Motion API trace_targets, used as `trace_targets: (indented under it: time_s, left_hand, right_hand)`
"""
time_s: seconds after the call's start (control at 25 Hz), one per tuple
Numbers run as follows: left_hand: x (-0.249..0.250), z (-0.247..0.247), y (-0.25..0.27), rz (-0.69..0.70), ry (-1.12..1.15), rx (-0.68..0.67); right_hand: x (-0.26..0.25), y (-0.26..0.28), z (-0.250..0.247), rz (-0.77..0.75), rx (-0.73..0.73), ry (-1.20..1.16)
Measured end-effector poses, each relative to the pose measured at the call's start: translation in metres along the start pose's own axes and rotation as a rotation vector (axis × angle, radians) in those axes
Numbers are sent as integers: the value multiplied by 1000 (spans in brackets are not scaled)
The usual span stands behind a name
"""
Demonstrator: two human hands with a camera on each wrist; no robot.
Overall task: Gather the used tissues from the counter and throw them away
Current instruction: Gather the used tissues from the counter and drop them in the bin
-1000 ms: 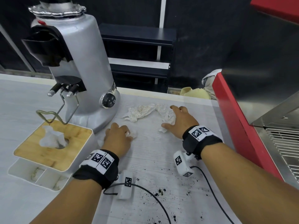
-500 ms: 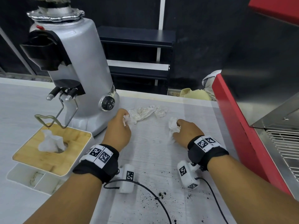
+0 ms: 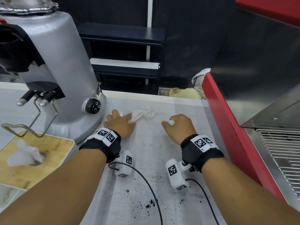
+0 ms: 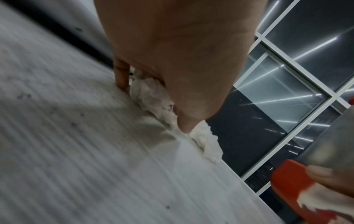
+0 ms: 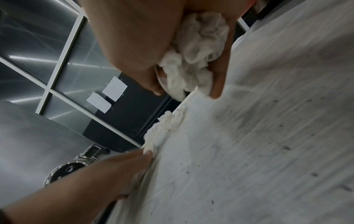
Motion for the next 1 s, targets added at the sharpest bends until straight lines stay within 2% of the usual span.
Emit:
trace_targets:
  time_s: [0.12,0.28,0.4,0.56,0.72,0.88,0.92,1.0]
  left_hand:
    - [-7,5,-3,14,83,11]
    - [-14,1,12,23,220,71]
    - [-23,-4,32,-30,481,168]
    - [-31,3,48,64,666,255]
    - [-35,13,54,39,663,282]
    - [-30,16,77,69,717,226]
    - [-29,14,82,73,725,221]
    - [-25,5,97,96,739,236]
  right_hand:
    - [-6,-13,10,-19,-32,19]
    - [-29,-27,34,-120,-193,277]
    - [-31,-38,59,-161,-316,435]
    - [-14,-44,81,-200,-504,551]
    - [-10,-40,78,-258,-442,625]
    - [-13,-12,65,-154,-569,638]
    - [-17,-1,58,-150,-557,593]
    - [-28,24,37,-178,-438,450]
Point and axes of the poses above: each hand's wrist, its own y-axis away from the middle knuckle, its own z-axis out of the palm, x = y × z, the point moved 4 cm from there along -y, towards the middle knuckle, and after that the axes turned 9 degrees about -y, right-handed, at the moved point
